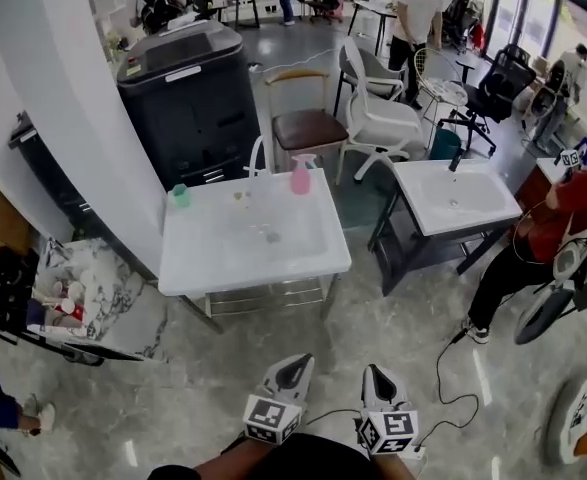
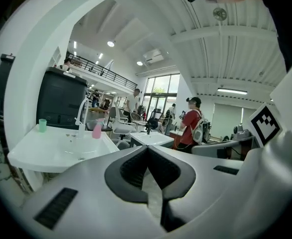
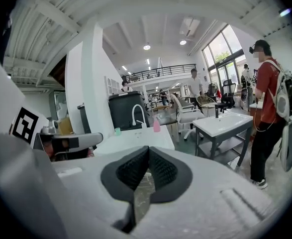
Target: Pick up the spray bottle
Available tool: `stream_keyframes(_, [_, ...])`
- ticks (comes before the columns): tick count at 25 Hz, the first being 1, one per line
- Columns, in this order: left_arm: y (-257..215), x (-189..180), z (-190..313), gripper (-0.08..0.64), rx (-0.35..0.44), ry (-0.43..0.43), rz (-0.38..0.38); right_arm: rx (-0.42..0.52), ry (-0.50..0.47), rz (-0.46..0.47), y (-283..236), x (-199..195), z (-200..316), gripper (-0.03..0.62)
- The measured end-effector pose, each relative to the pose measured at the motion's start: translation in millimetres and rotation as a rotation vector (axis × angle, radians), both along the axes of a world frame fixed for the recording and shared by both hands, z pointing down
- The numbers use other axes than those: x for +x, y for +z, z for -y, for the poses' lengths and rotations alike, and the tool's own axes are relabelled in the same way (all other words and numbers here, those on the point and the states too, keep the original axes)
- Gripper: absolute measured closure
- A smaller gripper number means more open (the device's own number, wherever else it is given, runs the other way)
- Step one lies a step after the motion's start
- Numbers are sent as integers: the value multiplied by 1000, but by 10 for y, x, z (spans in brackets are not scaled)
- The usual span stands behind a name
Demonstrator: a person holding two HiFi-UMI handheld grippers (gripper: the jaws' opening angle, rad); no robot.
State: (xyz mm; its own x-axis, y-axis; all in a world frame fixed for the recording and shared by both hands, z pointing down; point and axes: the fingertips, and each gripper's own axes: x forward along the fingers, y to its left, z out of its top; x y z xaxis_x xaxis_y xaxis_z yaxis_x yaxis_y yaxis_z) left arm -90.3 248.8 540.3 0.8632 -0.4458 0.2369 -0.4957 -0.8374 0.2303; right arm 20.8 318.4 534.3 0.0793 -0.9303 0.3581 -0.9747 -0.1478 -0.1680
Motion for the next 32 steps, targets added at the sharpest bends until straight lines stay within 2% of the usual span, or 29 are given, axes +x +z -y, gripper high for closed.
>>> stream_keyframes(6, [134,257,1000,545,-21,14,8,-17,-12,-11,17,251,1073,594])
stream_keyframes(12, [226,347,1883,545,-4,28,26,-43,-6,-29,59,382,1920,594])
stream_keyframes(16, [267,404,2387,545,-30,15,3,-49,-4,-38,75,443,2421,594])
stream_keyframes(23, [126,553,3065,545,-23,-14,-48,-56,30,-52,48,543,2792,594])
stream_keyframes(32, [251,702,3176,545,-39,-14,-24,-41,34,-43,69,728,3048,594])
